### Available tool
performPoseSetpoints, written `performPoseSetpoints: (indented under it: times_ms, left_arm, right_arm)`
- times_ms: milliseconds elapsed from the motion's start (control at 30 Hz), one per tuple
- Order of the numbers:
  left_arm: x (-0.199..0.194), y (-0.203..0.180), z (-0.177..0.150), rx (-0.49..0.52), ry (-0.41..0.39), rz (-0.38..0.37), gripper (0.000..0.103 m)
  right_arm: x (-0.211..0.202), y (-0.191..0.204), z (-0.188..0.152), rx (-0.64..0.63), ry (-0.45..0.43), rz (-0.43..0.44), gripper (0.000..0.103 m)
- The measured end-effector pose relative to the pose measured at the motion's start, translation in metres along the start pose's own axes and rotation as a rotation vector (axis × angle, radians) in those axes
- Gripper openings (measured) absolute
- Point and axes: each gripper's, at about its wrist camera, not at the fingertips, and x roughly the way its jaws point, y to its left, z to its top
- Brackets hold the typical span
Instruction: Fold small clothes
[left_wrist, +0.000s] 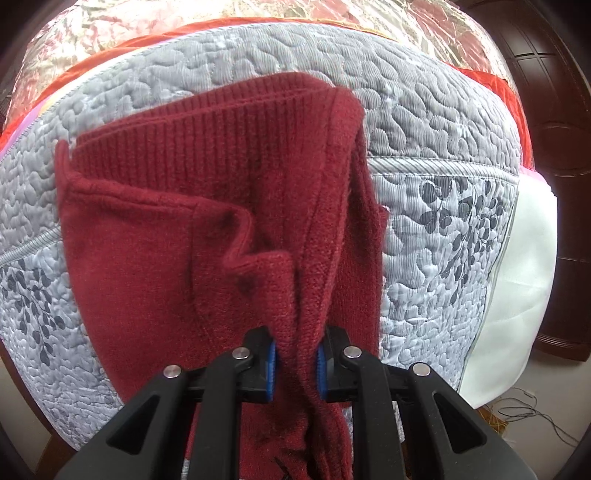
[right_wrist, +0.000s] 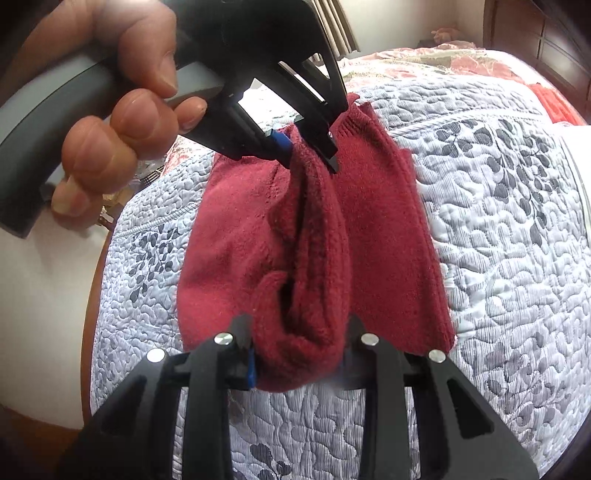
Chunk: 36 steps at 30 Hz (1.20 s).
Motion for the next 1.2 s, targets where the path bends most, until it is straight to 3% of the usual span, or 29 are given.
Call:
performPoseSetpoints:
  times_ms: [233, 300, 333, 433, 500, 633, 800, 900, 967, 1100, 1200]
  left_arm:
    - [0.012, -0.008, -0.001, -0.02, -0.016, 0.007, 0.018]
    - [0.014, -0.012, -0.001, -0.025, -0.027, -0.002, 0.023]
    - [0.014, -0.013, -0.001, -0.021, -0.032, -0.015, 0.03]
    - [0.012, -0.018, -0.002, -0.002, -0.053, -0.099, 0.041]
    - [0.007, -0.02, -0.005, 0.012, -0.063, -0.172, 0.042]
    - [-0.017, -0.007, -0.016, 0.033, -0.125, -0.289, 0.046]
    - [-0.063, 0.038, -0.053, 0.068, -0.22, -0.421, 0.062]
    - [-0.073, 0.068, -0.088, 0.128, -0.255, -0.409, 0.068]
    - [-0.067, 0.085, -0.113, 0.157, -0.259, -0.369, 0.068]
    - [-0.049, 0.11, -0.148, 0.162, -0.269, -0.315, 0.067]
    - [-0.044, 0.109, -0.166, 0.219, -0.291, -0.255, 0.067]
  right_arm:
    - [0.006, -0.031, -0.004, 0.057, 0.02, 0.092, 0.029]
    - [0.009, -0.037, -0.003, 0.073, 0.028, 0.117, 0.029]
    - [0.01, -0.041, -0.003, 0.085, 0.034, 0.129, 0.029]
    - [0.016, -0.056, -0.007, 0.143, 0.055, 0.181, 0.029]
    - [0.021, -0.072, -0.011, 0.217, 0.069, 0.222, 0.029]
    - [0.025, -0.098, -0.016, 0.316, 0.087, 0.28, 0.054]
    - [0.002, -0.125, -0.013, 0.348, 0.093, 0.35, 0.056]
    - [-0.015, -0.129, 0.0, 0.299, 0.111, 0.419, 0.058]
    - [-0.013, -0.13, 0.014, 0.294, 0.141, 0.473, 0.068]
    - [0.025, -0.128, 0.036, 0.296, 0.303, 0.531, 0.072]
    - [0.046, -0.127, 0.05, 0.275, 0.359, 0.531, 0.072]
